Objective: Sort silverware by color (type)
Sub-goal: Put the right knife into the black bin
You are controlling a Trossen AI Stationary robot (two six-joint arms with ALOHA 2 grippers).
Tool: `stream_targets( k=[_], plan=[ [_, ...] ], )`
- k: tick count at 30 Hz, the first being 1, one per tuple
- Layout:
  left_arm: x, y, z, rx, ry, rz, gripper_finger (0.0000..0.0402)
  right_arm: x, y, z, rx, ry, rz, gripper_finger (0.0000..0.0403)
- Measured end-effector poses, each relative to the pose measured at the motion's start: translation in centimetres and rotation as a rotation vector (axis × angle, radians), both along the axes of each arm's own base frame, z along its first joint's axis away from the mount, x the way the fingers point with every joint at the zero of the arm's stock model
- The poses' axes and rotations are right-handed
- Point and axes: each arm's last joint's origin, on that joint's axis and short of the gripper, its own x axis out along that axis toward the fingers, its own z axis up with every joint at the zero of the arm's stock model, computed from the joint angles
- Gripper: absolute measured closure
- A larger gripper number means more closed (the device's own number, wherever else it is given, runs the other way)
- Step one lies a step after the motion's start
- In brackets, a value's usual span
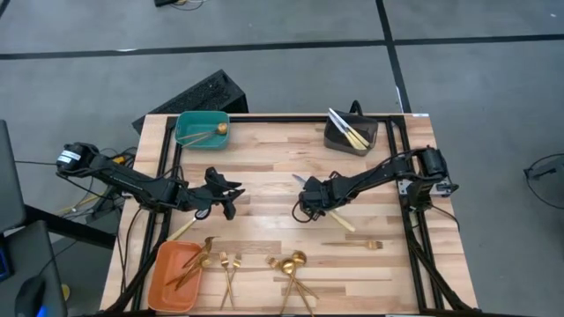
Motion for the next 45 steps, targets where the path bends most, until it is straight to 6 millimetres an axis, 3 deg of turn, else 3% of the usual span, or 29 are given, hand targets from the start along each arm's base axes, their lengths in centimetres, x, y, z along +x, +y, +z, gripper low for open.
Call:
stream_targets(
  k=[10, 16, 23, 27, 30, 33, 39, 45],
  plan=[
    [0.0, 0.0, 0.0, 0.003, -0.004, 0.007, 0.0297, -0.2, -1.0, 0.3, 0.003, 0.059, 0.09, 0.0388],
    [0.0, 0.0, 0.0, -0.008, -0.01, 0.014, 0.0297, -1.0, -2.3, 1.6, -0.067, 0.12, 0.181, 0.0389],
    [0.2, 0.0, -0.1, -0.006, -0.015, 0.028, 0.0297, -3.3, -5.9, 6.6, -0.343, 0.138, 0.23, 0.0389],
    [0.7, -0.1, -0.8, -0.005, 0.004, 0.045, 0.0297, -5.4, -8.2, 8.6, -0.348, 0.036, 0.196, 0.0389],
    [1.2, -0.2, -1.7, -0.006, 0.021, 0.049, 0.0297, -6.8, -9.2, 8.3, -0.21, -0.09, 0.126, 0.0377],
    [2.0, -0.4, -2.2, 0.0, 0.008, 0.027, 0.0297, -7.6, -8.9, 7.3, -0.104, -0.163, 0.108, 0.0344],
    [3.9, -1.1, -2.6, 0.042, -0.051, -0.084, 0.0297, -8.2, -6.8, 4.6, 0.053, -0.196, 0.175, 0.029],
    [5.1, -1.1, -2.2, 0.099, -0.046, -0.107, 0.0297, -7.6, -5.0, 3.2, 0.103, -0.184, 0.218, 0.0268]
  ],
)
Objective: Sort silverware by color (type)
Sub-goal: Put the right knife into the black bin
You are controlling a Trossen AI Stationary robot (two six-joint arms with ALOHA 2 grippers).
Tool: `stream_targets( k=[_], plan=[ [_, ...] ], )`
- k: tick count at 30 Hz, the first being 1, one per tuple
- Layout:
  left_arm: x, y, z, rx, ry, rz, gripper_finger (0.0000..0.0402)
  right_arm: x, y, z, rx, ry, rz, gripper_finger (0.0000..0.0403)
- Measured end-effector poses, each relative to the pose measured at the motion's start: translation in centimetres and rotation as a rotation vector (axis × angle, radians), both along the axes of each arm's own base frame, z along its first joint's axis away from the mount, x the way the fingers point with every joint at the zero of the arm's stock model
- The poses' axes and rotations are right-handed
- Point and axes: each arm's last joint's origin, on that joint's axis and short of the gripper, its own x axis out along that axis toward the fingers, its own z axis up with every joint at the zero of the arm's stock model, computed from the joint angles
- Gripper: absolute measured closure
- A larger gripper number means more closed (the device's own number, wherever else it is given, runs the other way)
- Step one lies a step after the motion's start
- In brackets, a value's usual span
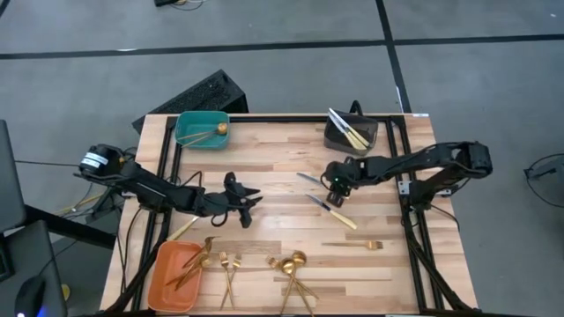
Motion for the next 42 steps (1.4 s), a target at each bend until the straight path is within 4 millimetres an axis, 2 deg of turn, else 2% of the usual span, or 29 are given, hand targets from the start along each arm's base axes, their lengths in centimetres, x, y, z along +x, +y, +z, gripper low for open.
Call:
stream_targets(
  k=[8, 14, 17, 26, 34, 37, 42],
  plan=[
    [0.5, 0.0, 0.7, 0.024, -0.003, -0.028, 0.0297, 1.0, 0.9, -3.0, 0.013, 0.116, 0.025, 0.0268],
    [0.5, 0.1, 0.7, 0.06, 0.009, -0.029, 0.0297, 1.1, 1.0, -4.2, 0.02, 0.174, 0.011, 0.0317],
    [0.5, 0.1, 0.7, 0.076, 0.007, -0.019, 0.0297, 1.1, 1.2, -4.2, 0.009, 0.178, 0.015, 0.0322],
    [0.5, 0.1, 0.7, 0.069, 0.004, -0.015, 0.0297, -0.2, 1.3, -1.0, -0.092, 0.107, 0.004, 0.0322],
    [0.6, 0.1, 0.9, 0.072, -0.005, -0.016, 0.0297, -1.7, 1.4, 1.9, -0.324, 0.064, -0.047, 0.0322],
    [0.7, 0.1, 1.1, 0.083, -0.012, -0.02, 0.0297, -2.2, 1.3, 2.8, -0.448, 0.076, -0.016, 0.0322],
    [0.5, 0.1, 1.7, 0.086, -0.036, -0.023, 0.0297, -3.2, 0.0, 4.6, -0.589, 0.09, -0.011, 0.0322]
  ],
)
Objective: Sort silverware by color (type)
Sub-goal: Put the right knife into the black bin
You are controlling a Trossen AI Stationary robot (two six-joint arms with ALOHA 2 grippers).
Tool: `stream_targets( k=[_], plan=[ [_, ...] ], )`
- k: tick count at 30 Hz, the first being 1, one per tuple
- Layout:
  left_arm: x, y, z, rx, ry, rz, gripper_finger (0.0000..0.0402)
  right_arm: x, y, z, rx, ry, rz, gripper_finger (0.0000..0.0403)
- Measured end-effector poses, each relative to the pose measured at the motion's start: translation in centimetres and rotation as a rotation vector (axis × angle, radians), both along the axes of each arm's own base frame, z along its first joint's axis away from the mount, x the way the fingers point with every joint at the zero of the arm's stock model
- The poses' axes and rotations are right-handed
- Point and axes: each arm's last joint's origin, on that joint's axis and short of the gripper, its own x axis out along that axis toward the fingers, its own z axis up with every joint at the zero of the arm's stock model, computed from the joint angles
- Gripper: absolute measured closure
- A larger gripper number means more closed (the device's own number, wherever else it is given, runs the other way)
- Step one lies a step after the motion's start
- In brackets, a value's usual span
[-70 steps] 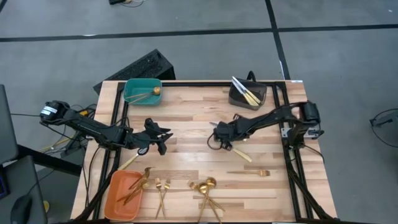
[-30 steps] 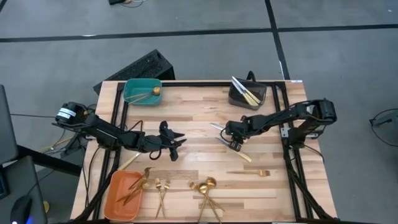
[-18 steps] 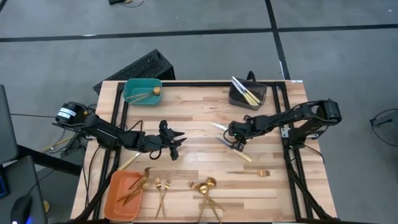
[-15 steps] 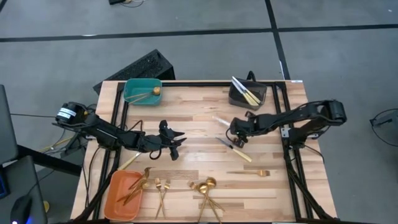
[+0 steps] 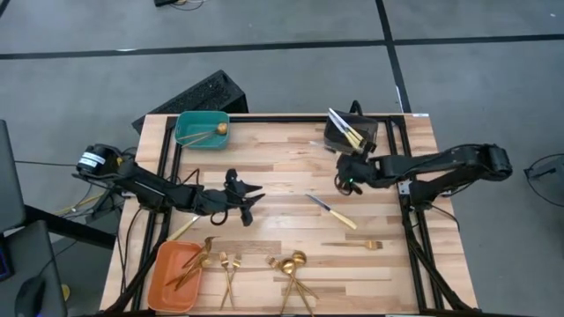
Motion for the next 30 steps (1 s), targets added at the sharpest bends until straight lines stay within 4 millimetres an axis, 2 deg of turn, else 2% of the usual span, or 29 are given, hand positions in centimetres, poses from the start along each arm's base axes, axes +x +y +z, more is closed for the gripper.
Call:
stream_targets(
  k=[7, 11, 16, 19, 22, 26, 30],
  plan=[
    [-0.4, 0.0, 1.0, 0.046, -0.015, -0.017, 0.0297, -1.3, -1.0, 1.9, -0.019, -0.076, -0.028, 0.0322],
    [-0.6, 0.4, 1.7, 0.096, -0.023, 0.007, 0.0297, -1.8, -1.6, 2.6, -0.11, -0.063, -0.053, 0.0322],
    [-0.6, 1.3, 2.1, 0.109, -0.035, 0.039, 0.0297, -3.1, -5.7, 1.4, -0.194, 0.058, -0.179, 0.0322],
    [-0.6, 1.4, 2.0, 0.112, -0.029, 0.034, 0.0297, -3.8, -8.0, 0.3, -0.168, 0.008, -0.175, 0.0322],
    [-0.6, 1.4, 2.0, 0.134, -0.015, 0.027, 0.0297, -4.4, -9.6, -0.5, -0.156, -0.053, -0.143, 0.0322],
    [-0.6, 1.4, 1.9, 0.158, -0.001, 0.021, 0.0297, -5.3, -10.7, -0.6, -0.161, -0.039, -0.167, 0.0268],
    [-0.6, 1.5, 1.9, 0.191, 0.013, 0.024, 0.0297, -5.4, -10.7, -0.6, -0.158, -0.05, -0.177, 0.0222]
  ],
)
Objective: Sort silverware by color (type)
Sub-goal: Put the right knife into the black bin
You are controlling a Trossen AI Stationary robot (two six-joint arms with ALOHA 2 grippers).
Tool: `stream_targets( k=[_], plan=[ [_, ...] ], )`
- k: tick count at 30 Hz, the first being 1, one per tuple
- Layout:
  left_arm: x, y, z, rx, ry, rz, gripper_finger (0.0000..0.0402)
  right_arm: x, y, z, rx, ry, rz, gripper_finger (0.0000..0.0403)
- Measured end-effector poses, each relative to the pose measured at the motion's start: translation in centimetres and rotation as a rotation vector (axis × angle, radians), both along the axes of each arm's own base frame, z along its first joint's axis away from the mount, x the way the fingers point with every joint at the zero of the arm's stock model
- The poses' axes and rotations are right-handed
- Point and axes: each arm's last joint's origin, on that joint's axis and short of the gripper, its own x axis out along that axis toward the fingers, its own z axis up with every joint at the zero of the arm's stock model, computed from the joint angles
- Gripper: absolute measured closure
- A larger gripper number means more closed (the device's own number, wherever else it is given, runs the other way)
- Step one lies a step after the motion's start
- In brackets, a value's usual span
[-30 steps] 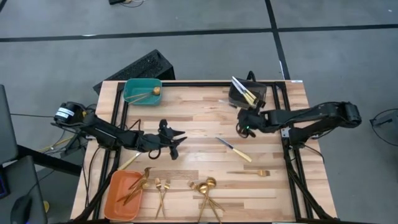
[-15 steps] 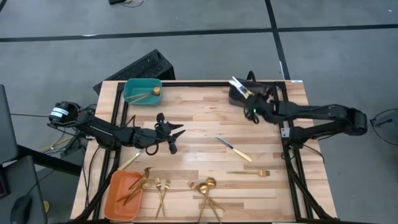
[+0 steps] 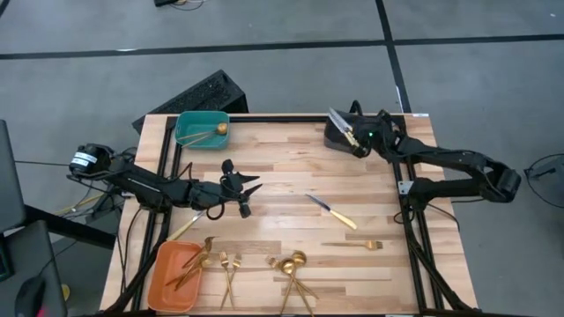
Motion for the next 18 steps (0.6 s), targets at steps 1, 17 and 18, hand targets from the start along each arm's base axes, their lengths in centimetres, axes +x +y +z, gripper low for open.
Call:
stream_targets(
  k=[1, 17, 18],
  plan=[
    [0.0, 0.1, 0.0, 0.004, -0.002, 0.002, 0.0297, 0.1, 0.1, 0.0, 0.001, -0.002, 0.003, 0.0218],
    [0.1, 0.3, 0.2, -0.034, -0.033, -0.012, 0.0297, 4.1, 7.6, 1.2, 0.462, -0.453, 0.559, 0.0237],
    [0.1, 0.3, 0.2, -0.034, -0.033, -0.015, 0.0297, 4.1, 8.3, 1.6, 0.467, -0.463, 0.616, 0.024]
  ],
)
